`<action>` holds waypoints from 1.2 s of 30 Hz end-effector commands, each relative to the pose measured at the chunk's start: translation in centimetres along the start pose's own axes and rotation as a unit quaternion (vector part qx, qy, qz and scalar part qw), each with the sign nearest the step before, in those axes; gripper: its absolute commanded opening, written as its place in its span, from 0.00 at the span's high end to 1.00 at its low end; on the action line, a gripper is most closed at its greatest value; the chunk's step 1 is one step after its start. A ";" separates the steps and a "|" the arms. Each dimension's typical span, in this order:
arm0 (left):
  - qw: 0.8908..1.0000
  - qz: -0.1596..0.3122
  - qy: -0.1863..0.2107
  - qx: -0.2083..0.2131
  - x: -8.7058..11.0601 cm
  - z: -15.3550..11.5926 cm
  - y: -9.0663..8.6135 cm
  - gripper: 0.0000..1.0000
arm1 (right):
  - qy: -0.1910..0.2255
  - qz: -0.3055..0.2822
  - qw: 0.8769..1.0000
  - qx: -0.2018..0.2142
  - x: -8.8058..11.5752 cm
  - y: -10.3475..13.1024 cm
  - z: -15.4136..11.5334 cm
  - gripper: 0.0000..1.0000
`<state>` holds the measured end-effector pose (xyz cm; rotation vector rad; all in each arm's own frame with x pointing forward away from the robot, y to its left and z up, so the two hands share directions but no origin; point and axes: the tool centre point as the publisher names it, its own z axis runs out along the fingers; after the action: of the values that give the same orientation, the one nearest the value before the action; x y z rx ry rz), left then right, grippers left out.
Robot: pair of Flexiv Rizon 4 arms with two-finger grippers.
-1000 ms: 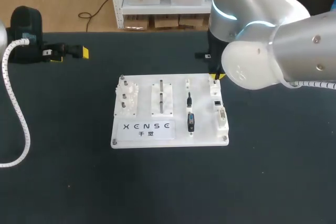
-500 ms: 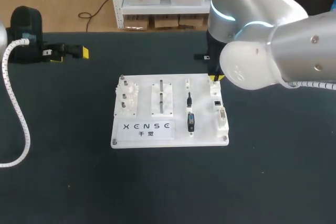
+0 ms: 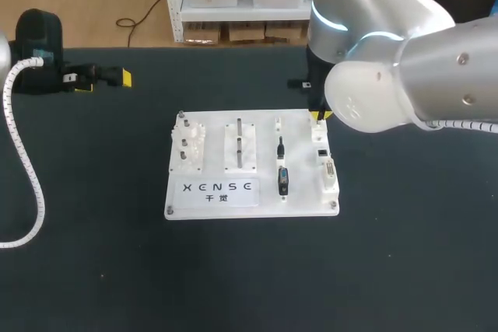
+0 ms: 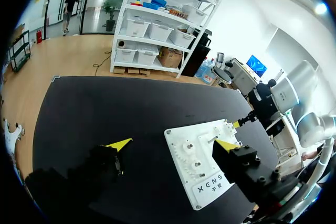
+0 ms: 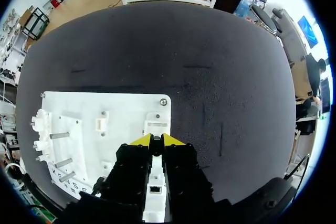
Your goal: Insert the USB connector, Ethernet cable, and multi-pin plug into their matching sockets one by one.
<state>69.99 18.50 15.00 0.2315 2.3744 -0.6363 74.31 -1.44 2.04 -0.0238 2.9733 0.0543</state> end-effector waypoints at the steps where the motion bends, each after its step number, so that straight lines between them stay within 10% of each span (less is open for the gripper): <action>1: 1.000 0.000 0.000 0.000 0.0 0.0 0.0 0.00 | 0.000 0.000 1.000 0.001 -0.1 -0.1 0.1 1.00; 32: 1.000 0.000 0.000 0.000 0.0 0.0 0.0 0.00 | 0.016 -0.004 1.000 0.022 0.2 0.4 2.1 0.98; 33: 1.000 0.000 0.000 0.000 0.0 0.0 0.0 0.00 | 0.015 -0.006 1.000 0.022 0.3 0.4 2.1 0.95; 35: 1.000 0.000 0.000 0.000 0.0 0.0 0.0 0.00 | 0.006 -0.012 1.000 0.023 0.4 0.6 1.6 0.56; 36: 1.000 0.000 0.000 0.000 0.0 0.0 0.0 0.00 | 0.004 -0.013 1.000 0.020 0.4 0.6 1.3 0.09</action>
<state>69.99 18.49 15.00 0.2316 2.3744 -0.6364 74.57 -0.89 0.94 -0.0598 2.9995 -0.0124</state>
